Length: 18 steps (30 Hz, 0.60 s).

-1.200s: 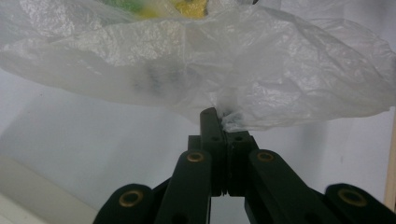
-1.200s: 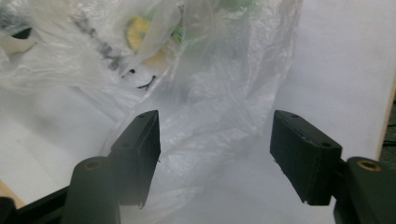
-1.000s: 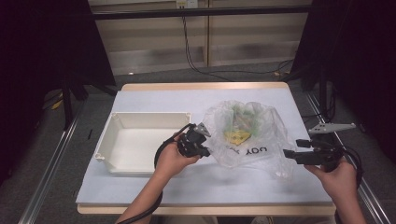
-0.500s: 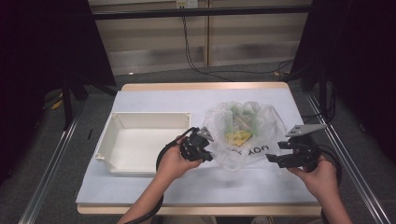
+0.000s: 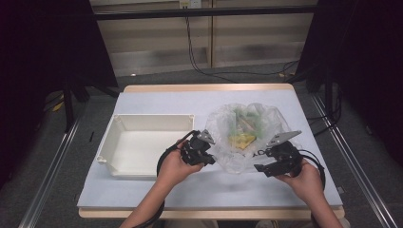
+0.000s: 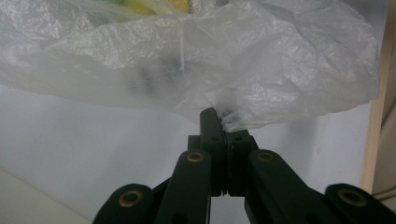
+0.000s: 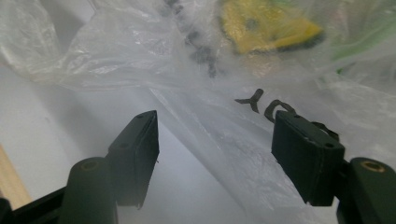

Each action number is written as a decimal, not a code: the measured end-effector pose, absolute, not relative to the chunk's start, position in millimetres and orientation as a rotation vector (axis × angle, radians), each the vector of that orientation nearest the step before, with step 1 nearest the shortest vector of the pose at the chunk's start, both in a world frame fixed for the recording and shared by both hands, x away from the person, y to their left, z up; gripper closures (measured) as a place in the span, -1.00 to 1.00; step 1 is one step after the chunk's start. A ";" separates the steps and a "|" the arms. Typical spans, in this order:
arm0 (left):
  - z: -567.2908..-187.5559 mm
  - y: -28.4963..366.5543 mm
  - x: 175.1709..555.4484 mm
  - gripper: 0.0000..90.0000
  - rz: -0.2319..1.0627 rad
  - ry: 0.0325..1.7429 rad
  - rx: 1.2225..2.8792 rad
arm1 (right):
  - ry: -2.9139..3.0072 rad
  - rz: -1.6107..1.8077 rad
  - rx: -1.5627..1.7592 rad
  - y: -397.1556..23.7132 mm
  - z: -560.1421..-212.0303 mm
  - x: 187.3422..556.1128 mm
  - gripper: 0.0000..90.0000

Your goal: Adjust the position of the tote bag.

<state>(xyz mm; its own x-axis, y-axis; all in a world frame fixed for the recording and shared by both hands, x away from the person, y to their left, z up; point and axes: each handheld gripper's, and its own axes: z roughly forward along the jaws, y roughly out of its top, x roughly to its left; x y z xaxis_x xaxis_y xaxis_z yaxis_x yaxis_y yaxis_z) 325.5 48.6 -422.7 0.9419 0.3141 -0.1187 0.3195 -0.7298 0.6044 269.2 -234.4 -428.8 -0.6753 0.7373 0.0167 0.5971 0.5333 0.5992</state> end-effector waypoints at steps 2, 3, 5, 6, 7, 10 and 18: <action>-424.8 48.4 324.9 0.98 -0.016 0.449 2.436 | 2.545 0.840 1.106 -230.5 -433.3 271.4 -0.28; -424.8 48.4 324.9 0.98 -0.016 0.449 2.436 | 2.545 0.840 1.106 -230.5 -433.3 271.4 -0.28; -425.0 48.7 324.6 0.98 -0.013 0.447 2.440 | 2.549 0.803 1.083 -226.3 -439.1 274.0 -0.26; -425.2 48.7 324.2 0.97 -0.008 0.451 2.437 | 2.550 0.796 1.074 -225.2 -440.9 274.5 -0.24; -425.2 48.9 324.1 0.97 -0.009 0.452 2.435 | 2.560 0.794 1.062 -224.1 -443.7 275.8 -0.23; -426.4 48.7 322.7 0.98 -0.018 0.479 2.413 | 2.559 0.858 1.072 -225.7 -450.9 281.1 -0.14; -426.9 51.7 322.3 0.98 -0.011 0.460 2.437 | 2.586 0.863 1.042 -220.3 -462.1 284.9 0.23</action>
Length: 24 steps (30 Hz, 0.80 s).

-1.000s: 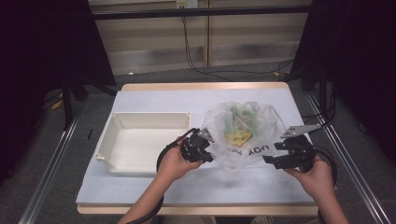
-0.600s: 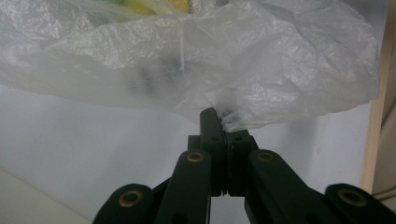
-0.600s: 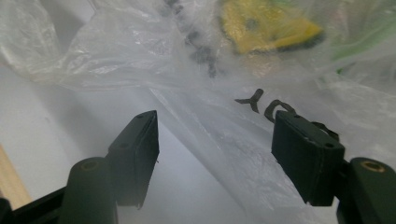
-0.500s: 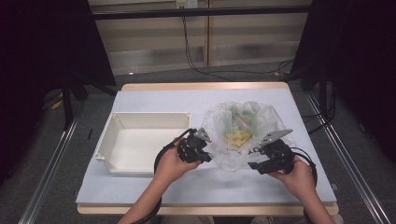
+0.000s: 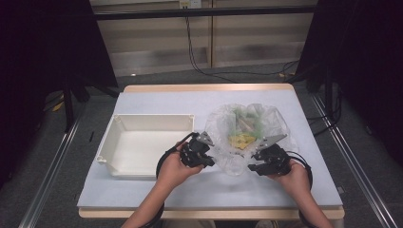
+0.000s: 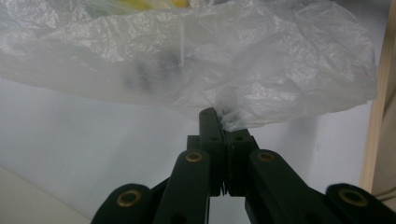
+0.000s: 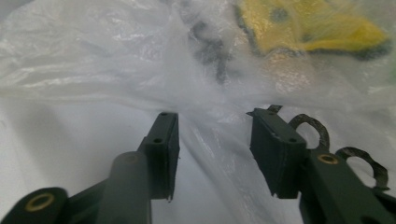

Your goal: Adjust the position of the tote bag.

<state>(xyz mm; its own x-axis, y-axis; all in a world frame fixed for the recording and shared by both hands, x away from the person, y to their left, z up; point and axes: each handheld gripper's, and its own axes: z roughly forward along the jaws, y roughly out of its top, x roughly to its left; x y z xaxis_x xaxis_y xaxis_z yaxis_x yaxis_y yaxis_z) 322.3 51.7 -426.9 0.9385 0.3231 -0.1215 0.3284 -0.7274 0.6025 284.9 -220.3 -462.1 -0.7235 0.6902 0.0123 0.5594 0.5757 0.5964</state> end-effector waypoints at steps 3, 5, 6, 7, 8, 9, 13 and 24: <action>-427.0 52.4 322.2 0.96 -0.013 0.457 2.437 | 2.614 0.858 1.036 -217.9 -465.3 286.0 0.48; -427.2 52.7 322.2 0.94 -0.014 0.457 2.434 | 2.628 0.853 1.039 -214.9 -467.9 286.1 0.63; -427.4 52.9 322.3 0.94 -0.020 0.451 2.434 | 2.628 0.853 1.039 -214.9 -467.9 286.1 0.63; -427.5 52.8 322.3 0.94 -0.021 0.449 2.435 | 2.629 0.853 1.034 -214.9 -467.7 286.6 0.69; -428.2 52.2 321.3 0.95 -0.026 0.466 2.424 | 2.624 0.864 1.040 -215.7 -468.3 287.1 0.90; -428.3 52.1 321.4 0.94 -0.025 0.467 2.426 | 2.624 0.864 1.040 -215.7 -468.3 287.1 0.90; -426.2 53.0 321.6 0.90 -0.021 0.458 2.421 | 2.622 0.888 1.071 -218.0 -469.2 285.7 1.00; -421.1 65.5 326.6 0.42 0.041 0.438 2.427 | 2.664 0.887 1.053 -219.9 -467.8 280.0 1.00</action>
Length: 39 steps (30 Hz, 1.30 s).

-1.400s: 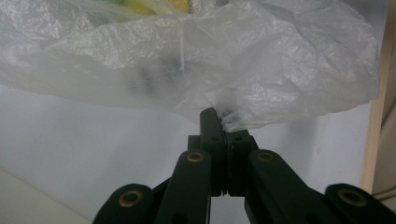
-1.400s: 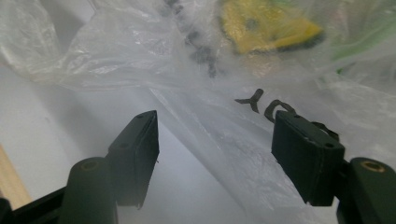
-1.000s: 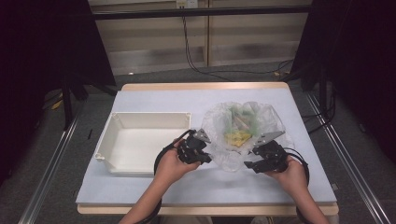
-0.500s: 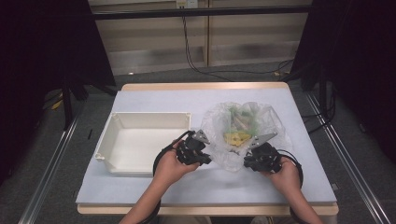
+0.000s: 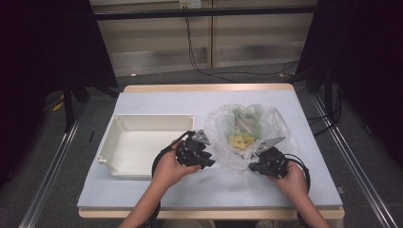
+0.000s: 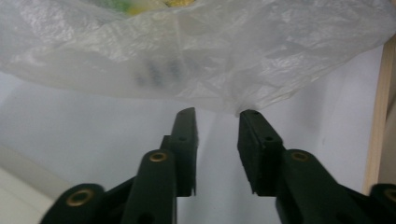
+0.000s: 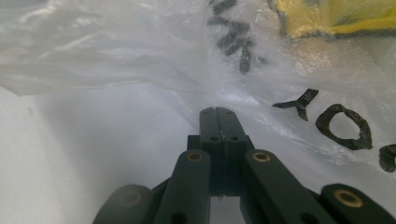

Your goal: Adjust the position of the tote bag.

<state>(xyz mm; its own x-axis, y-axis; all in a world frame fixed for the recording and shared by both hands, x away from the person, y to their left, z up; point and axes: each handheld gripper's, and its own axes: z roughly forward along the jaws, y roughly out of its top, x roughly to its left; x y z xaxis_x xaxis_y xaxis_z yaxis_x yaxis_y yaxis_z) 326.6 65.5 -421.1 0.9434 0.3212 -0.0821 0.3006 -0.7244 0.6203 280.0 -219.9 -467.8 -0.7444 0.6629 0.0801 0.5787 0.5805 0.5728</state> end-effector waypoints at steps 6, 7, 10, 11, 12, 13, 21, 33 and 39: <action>-410.8 70.7 326.1 0.21 0.080 0.439 2.380 | 2.690 0.866 1.012 -218.8 -466.3 278.4 1.00; -408.9 71.7 326.4 0.21 0.075 0.436 2.375 | 2.691 0.863 1.008 -219.3 -466.1 278.4 1.00; -405.5 74.6 328.3 0.15 0.083 0.442 2.363 | 2.692 0.856 1.019 -221.8 -465.2 277.5 1.00; -404.5 75.9 329.4 0.13 0.089 0.436 2.368 | 2.689 0.862 1.004 -223.7 -465.4 278.0 1.00; -403.2 76.8 329.9 0.13 0.087 0.450 2.354 | 2.692 0.863 1.011 -224.3 -465.3 277.5 1.00; -401.1 77.8 330.8 0.11 0.086 0.454 2.350 | 2.687 0.864 1.013 -227.1 -464.3 277.0 1.00; -394.5 72.9 340.4 0.00 0.105 0.465 2.321 | 2.674 0.869 1.031 -231.0 -461.7 275.2 1.00; -376.7 58.9 354.8 0.00 0.168 0.471 2.333 | 2.695 0.851 0.986 -231.4 -461.6 272.1 1.00; -364.5 49.8 362.6 0.03 0.170 0.470 2.306 | 2.702 0.829 0.987 -232.1 -461.9 268.6 1.00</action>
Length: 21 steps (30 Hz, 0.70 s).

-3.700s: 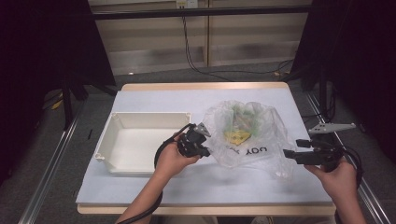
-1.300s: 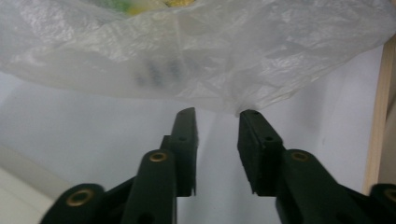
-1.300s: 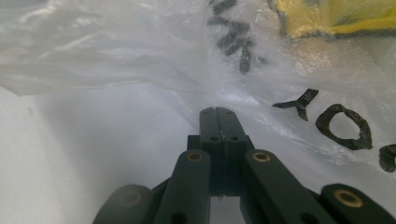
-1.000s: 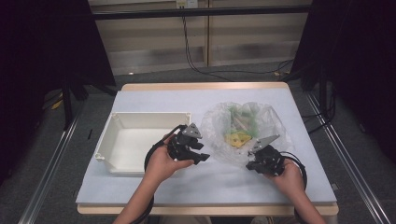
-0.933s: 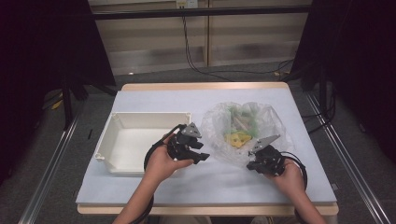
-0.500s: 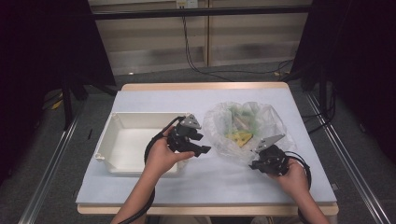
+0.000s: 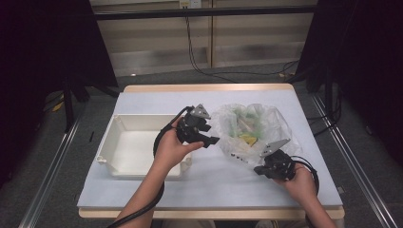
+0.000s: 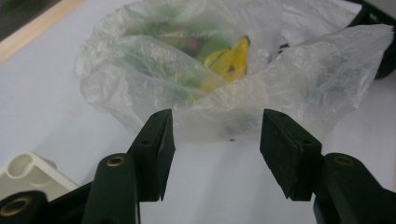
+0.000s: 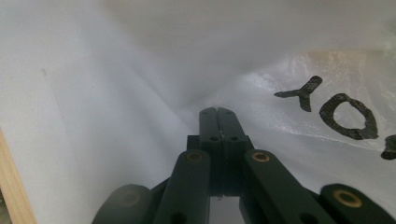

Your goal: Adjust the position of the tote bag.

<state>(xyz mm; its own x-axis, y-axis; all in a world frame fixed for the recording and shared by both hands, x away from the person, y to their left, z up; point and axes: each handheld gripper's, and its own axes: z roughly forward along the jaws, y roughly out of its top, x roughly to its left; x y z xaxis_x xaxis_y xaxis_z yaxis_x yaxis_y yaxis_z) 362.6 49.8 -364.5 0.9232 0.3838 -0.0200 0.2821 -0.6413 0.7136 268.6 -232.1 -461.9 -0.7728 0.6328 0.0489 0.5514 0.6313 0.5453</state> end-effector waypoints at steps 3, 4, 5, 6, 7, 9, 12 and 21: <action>-363.8 41.6 364.6 0.08 0.142 0.478 2.307 | 2.701 0.821 0.985 -232.0 -462.4 267.5 1.00; -364.4 39.4 365.0 0.08 0.144 0.465 2.321 | 2.697 0.824 0.976 -232.9 -462.3 267.7 1.00; -365.4 38.0 365.4 0.09 0.119 0.459 2.331 | 2.697 0.822 0.984 -233.5 -461.8 267.1 1.00; -367.1 37.0 365.1 0.15 0.087 0.467 2.332 | 2.685 0.821 0.996 -234.5 -461.1 266.2 1.00; -368.7 36.6 364.2 0.13 0.082 0.468 2.334 | 2.687 0.826 1.009 -235.3 -460.6 265.8 1.00; -371.9 37.8 362.6 0.12 0.087 0.458 2.352 | 2.685 0.818 1.004 -236.5 -460.6 265.9 1.00; -375.3 43.8 361.9 0.09 0.055 0.479 2.344 | 2.670 0.823 1.011 -239.3 -461.0 266.4 1.00; -374.2 65.6 366.5 0.10 0.050 0.537 2.323 | 2.581 0.875 1.065 -246.3 -451.5 266.8 0.81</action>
<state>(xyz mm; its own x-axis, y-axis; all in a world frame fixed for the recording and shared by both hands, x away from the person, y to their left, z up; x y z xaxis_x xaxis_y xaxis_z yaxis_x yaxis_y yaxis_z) 366.5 65.6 -374.2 0.9117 0.3929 -0.1197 0.3644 -0.6394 0.6771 266.8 -246.3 -451.5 -0.7149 0.6988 0.0263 0.5705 0.5611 0.5997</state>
